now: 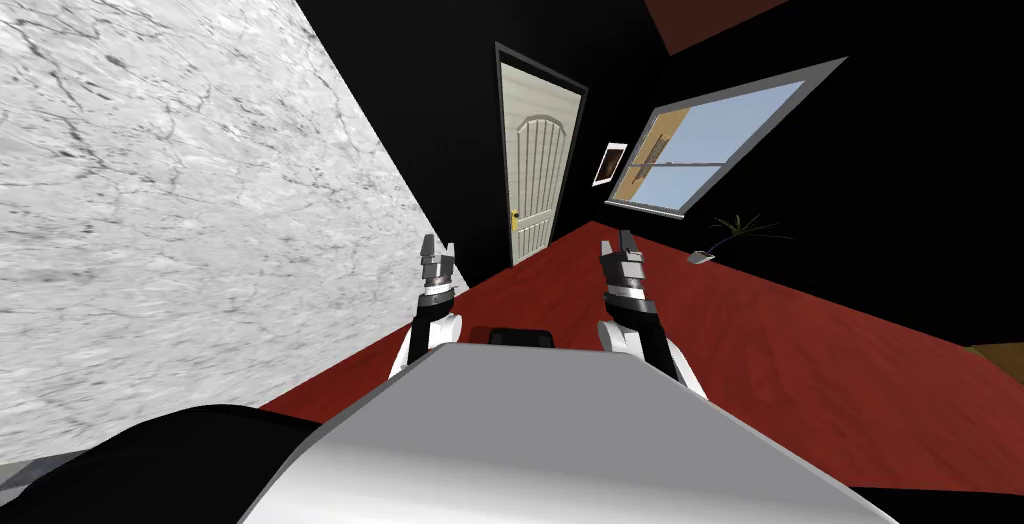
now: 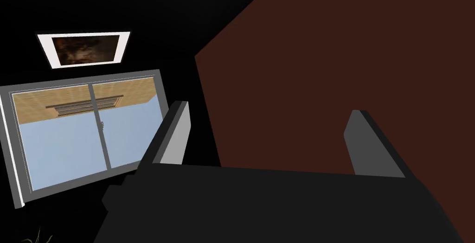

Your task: Pull the door open

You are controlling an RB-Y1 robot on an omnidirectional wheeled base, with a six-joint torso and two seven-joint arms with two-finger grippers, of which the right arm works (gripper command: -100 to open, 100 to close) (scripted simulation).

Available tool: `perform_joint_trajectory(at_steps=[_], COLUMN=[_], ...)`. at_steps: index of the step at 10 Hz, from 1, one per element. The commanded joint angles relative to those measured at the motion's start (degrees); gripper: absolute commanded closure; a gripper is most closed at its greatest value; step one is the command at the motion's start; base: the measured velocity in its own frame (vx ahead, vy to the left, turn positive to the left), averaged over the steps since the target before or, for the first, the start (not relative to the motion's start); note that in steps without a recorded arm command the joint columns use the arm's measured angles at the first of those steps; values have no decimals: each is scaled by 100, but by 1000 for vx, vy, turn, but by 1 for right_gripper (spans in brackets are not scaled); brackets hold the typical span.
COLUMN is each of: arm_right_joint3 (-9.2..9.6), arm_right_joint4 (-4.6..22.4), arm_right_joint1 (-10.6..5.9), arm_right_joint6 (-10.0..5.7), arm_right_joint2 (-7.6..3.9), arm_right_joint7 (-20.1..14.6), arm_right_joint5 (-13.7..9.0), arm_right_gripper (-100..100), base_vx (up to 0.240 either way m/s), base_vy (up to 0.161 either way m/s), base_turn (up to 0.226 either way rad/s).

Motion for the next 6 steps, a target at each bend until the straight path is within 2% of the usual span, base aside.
perform_joint_trajectory(at_steps=[1, 2, 6], arm_right_joint3=[22, 28, 80], arm_right_joint4=[159, 197, 565], arm_right_joint1=[-66, -82, -235], arm_right_joint6=[-51, -63, -182], arm_right_joint2=[-68, -83, -212], arm_right_joint7=[94, 116, 334], arm_right_joint5=[169, 209, 600], arm_right_gripper=[-100, -100, -100], base_vx=[120, 169, 173], base_vy=[11, 5, 19], base_turn=[7, 6, 6])
